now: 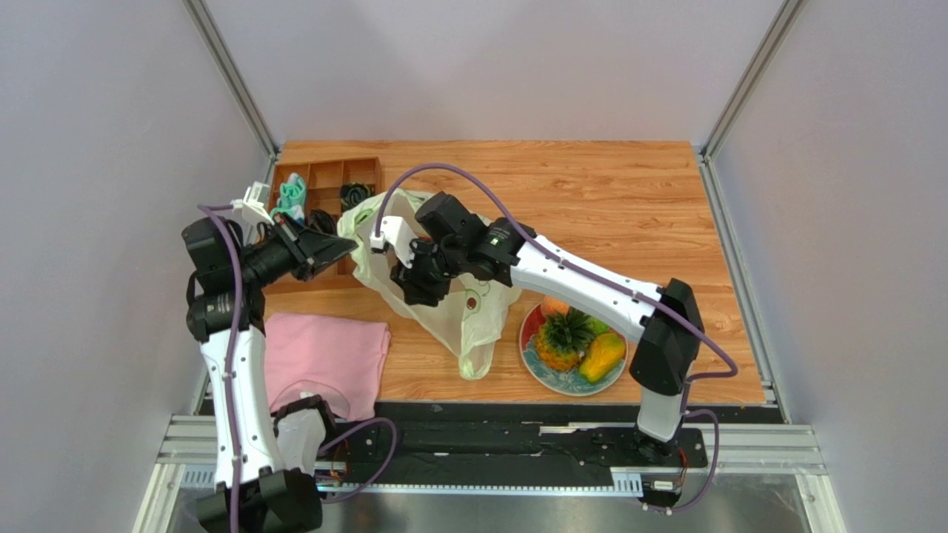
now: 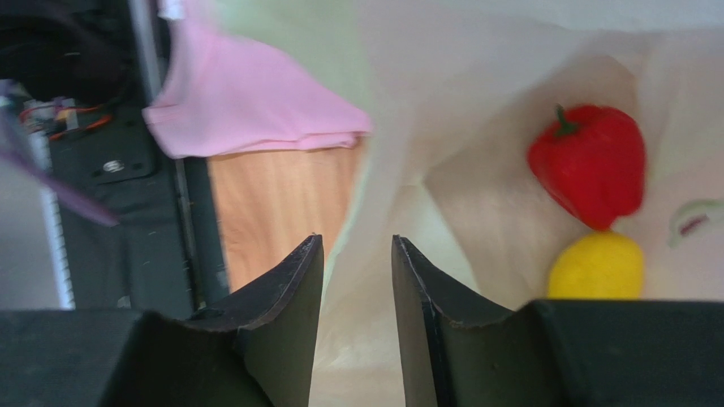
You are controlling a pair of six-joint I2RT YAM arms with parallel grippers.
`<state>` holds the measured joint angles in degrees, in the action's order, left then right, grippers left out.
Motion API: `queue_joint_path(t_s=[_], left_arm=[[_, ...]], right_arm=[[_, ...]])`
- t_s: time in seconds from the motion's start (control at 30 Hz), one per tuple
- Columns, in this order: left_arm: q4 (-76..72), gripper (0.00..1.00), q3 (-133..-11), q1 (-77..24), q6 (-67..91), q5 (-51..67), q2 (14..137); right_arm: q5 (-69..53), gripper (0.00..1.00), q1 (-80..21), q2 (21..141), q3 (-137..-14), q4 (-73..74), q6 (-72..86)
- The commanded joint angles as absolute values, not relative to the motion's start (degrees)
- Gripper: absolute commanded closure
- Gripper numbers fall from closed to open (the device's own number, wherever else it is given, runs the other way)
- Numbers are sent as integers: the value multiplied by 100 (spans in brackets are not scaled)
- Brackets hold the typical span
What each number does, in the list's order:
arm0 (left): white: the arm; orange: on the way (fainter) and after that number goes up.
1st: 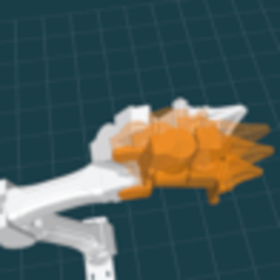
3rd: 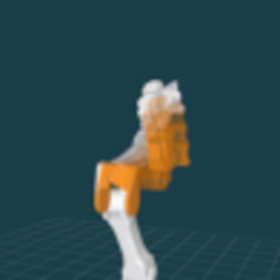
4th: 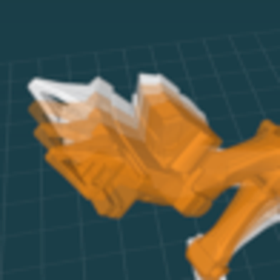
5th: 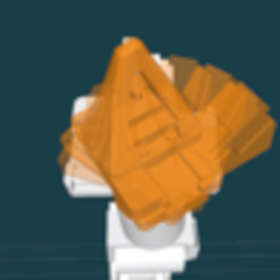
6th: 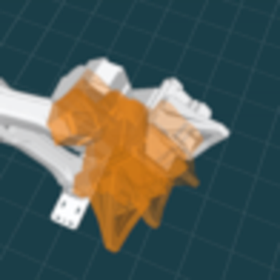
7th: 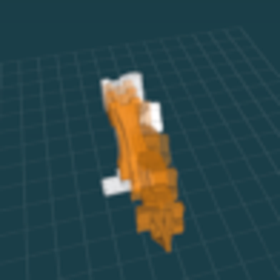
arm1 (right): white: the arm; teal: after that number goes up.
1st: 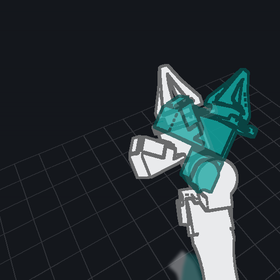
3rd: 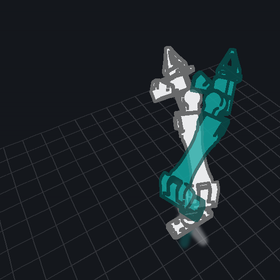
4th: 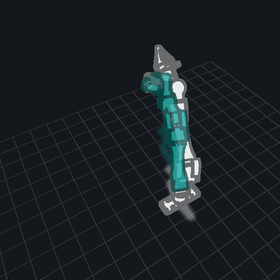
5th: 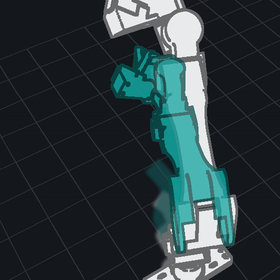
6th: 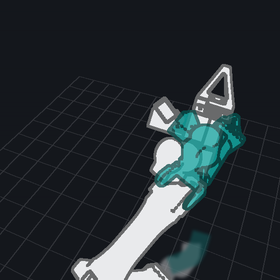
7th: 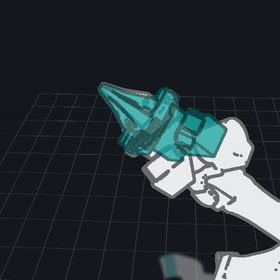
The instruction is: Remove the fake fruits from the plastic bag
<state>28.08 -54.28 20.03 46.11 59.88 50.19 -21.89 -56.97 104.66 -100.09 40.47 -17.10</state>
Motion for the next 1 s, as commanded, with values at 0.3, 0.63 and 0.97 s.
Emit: queue_joint_path(t_s=[0.3, 0.63, 0.97], left_arm=[[3286, 100, -5645, 2039, 3894, 6979, 3735], [5376, 100, -5544, 2092, 2569, 5311, 3516], [7602, 100, -7003, 2092, 1055, 5089, 3297]], right_arm=[[-45, 50, -5511, 10836, -9870, 3120, -1028], [1352, 18, -5949, 11013, -9519, 2584, -415], [1502, 17, -5827, 10661, -9062, 2821, -1124]])
